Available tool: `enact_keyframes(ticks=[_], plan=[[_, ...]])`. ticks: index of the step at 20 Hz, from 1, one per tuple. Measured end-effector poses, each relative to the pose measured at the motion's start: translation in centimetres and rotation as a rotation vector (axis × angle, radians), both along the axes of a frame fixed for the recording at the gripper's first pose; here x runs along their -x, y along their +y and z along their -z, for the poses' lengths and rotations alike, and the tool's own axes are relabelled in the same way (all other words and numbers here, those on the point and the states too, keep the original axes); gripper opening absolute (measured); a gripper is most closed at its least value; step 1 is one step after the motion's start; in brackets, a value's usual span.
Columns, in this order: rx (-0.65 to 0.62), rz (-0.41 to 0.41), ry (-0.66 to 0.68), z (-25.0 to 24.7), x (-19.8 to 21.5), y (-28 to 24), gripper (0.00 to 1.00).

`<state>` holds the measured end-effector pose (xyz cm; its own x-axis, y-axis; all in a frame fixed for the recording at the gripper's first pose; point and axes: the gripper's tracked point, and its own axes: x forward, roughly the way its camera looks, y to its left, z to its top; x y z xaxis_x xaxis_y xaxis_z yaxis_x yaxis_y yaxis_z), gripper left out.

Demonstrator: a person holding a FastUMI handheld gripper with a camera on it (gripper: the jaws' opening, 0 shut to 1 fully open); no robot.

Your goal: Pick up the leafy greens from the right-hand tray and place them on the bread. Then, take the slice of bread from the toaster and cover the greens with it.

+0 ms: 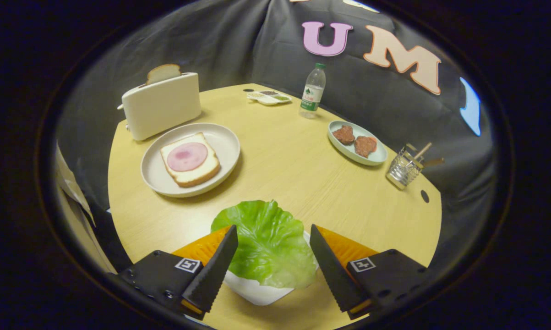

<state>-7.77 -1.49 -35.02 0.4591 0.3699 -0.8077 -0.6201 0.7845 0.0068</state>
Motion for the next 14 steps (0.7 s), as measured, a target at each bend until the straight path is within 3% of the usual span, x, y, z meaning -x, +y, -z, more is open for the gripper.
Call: enact_keyframes(ticks=[14], plan=[[0.007,0.058,0.146,3.9,1.5,-0.4,1.00]])
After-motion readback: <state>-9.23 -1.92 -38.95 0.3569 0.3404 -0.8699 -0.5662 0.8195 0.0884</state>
